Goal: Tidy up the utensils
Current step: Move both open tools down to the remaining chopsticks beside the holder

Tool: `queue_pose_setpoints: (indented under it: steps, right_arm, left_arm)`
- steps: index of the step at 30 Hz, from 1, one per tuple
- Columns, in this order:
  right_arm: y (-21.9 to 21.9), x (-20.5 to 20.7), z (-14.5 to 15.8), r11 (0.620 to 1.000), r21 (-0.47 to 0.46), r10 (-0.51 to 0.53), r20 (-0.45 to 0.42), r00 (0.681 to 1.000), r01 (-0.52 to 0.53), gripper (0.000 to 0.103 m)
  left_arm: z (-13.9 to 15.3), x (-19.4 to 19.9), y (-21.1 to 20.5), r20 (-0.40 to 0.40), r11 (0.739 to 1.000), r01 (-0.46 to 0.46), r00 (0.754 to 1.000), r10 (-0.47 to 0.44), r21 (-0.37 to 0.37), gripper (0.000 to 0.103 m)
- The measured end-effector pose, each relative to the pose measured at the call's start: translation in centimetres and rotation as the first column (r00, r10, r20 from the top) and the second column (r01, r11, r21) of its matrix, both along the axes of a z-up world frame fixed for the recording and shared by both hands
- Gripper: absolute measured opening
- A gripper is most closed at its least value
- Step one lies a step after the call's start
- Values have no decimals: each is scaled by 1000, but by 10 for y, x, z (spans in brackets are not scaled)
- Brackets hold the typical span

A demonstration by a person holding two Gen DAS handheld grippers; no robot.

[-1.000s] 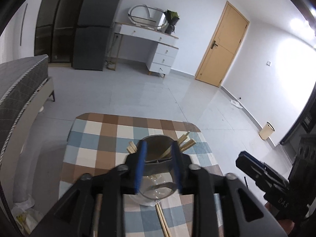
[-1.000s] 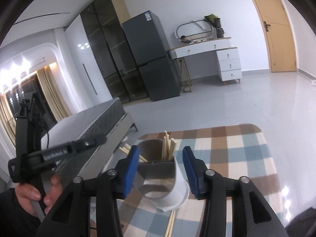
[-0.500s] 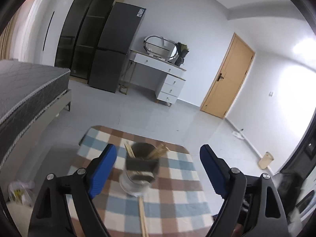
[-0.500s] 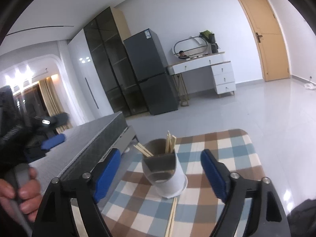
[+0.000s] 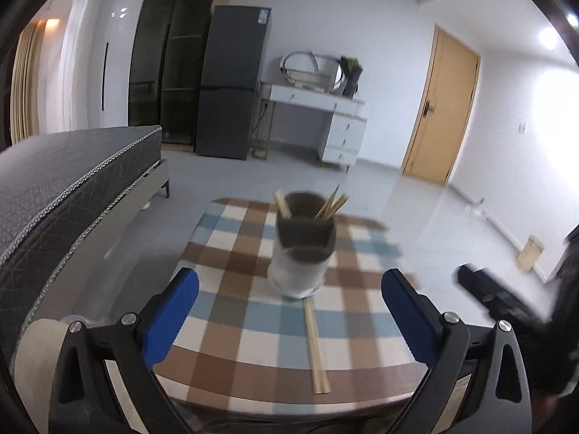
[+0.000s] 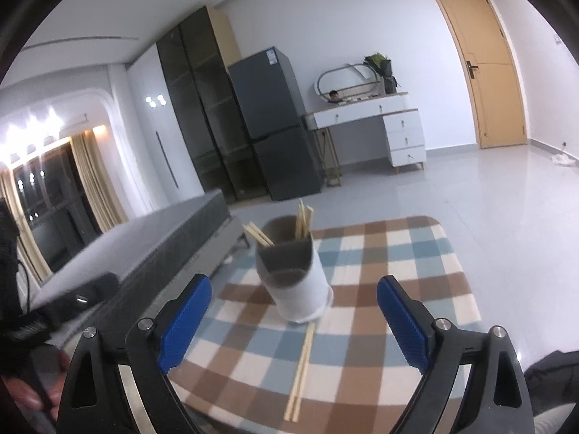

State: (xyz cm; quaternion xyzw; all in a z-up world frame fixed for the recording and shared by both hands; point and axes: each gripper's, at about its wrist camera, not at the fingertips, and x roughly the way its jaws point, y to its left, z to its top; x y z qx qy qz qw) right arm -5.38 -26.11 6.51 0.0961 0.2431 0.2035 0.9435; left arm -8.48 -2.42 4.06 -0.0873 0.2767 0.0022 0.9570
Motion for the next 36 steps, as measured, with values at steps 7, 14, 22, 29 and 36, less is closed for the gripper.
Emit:
queue_pose_setpoints:
  steps: [7, 14, 22, 29, 36]
  right_arm:
    - [-1, 18, -29, 998, -52, -45, -131, 990, 38, 94]
    - [14, 40, -62, 990, -139, -50, -233, 971, 17, 94]
    - [20, 70, -84, 988, -149, -94, -312, 946, 49, 93]
    - [27, 98, -108, 989, -144, -101, -400, 911, 46, 77]
    - [53, 123, -143, 987, -158, -53, -513, 857, -34, 63]
  left_arm:
    - [-45, 57, 0, -78, 999, -29, 996, 32, 38, 99]
    - [-78, 67, 0, -132, 997, 0, 991, 10, 75, 98]
    - [-91, 83, 6, -215, 992, -21, 975, 47, 121, 99]
    - [-94, 93, 27, -315, 998, -67, 947, 58, -18, 98]
    - [-103, 102, 53, -392, 977, -200, 907, 157, -70, 98]
